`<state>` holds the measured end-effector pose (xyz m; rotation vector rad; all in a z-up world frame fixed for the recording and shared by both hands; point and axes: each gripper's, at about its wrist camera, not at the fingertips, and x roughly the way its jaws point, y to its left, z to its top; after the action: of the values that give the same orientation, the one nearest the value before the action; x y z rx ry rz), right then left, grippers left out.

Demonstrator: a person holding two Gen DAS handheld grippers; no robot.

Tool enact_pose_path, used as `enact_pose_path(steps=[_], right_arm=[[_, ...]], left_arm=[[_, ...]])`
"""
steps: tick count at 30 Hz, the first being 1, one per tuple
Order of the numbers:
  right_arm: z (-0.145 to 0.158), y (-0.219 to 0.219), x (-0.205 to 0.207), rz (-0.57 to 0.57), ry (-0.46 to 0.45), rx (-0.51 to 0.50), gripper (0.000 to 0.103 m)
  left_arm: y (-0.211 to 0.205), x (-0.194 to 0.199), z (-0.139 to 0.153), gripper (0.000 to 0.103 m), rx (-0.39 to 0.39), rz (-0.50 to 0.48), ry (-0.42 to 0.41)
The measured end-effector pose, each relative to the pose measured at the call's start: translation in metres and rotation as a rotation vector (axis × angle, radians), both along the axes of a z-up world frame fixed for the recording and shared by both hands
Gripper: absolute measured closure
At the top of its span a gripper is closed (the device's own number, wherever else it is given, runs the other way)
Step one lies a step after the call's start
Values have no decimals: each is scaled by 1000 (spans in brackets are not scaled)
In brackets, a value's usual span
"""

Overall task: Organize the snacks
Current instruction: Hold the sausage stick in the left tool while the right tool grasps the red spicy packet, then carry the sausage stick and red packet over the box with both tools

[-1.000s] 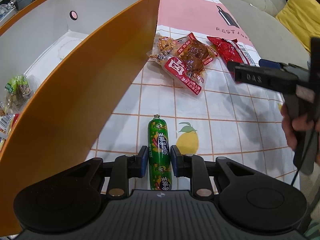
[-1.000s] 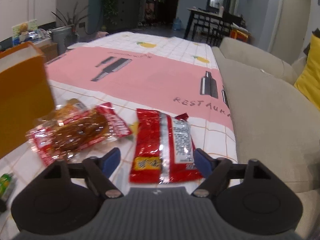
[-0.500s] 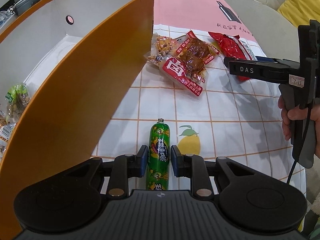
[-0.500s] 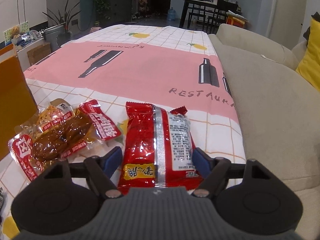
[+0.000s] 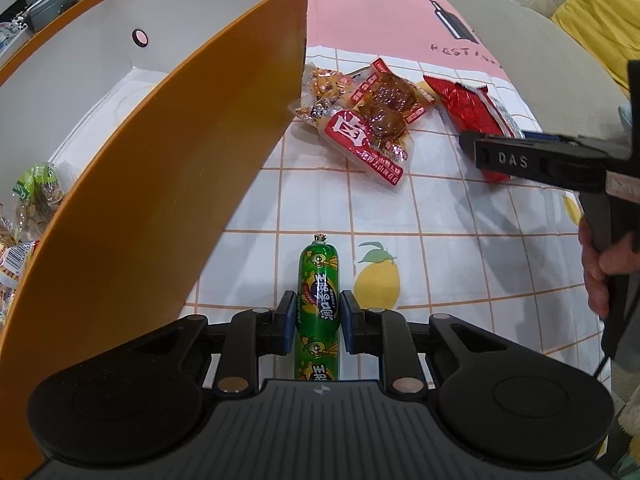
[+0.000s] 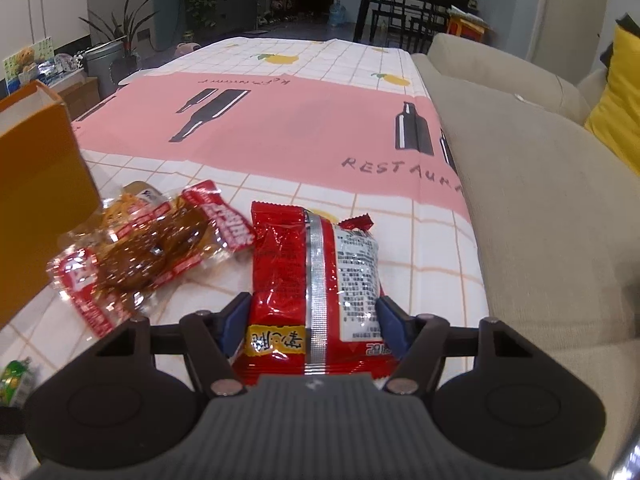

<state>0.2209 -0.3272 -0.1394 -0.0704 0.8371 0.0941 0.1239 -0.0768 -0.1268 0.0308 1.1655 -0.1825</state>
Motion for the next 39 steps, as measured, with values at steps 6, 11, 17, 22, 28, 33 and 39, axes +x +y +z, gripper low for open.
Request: enact_pose_path(steps=[6, 11, 17, 22, 28, 33, 39], right_arm=[[16, 0, -30, -29, 18, 66, 38], [39, 3, -58, -37, 7, 118, 39], [74, 11, -94, -25, -48, 168, 39], [103, 22, -119, -13, -96, 227, 39], [133, 50, -134, 80, -147, 254, 39], [158, 89, -134, 211, -194, 230, 39], [178, 144, -118, 372, -235, 154, 39]], left_arm=[[4, -9, 13, 79, -32, -14, -35], [8, -16, 32, 79, -74, -17, -62], [13, -29, 68, 79, -122, -14, -126], [29, -36, 97, 79, -150, 17, -179], [65, -31, 130, 79, -179, 74, -234], [99, -22, 145, 79, -132, 110, -253], [134, -6, 154, 79, -73, 133, -243]])
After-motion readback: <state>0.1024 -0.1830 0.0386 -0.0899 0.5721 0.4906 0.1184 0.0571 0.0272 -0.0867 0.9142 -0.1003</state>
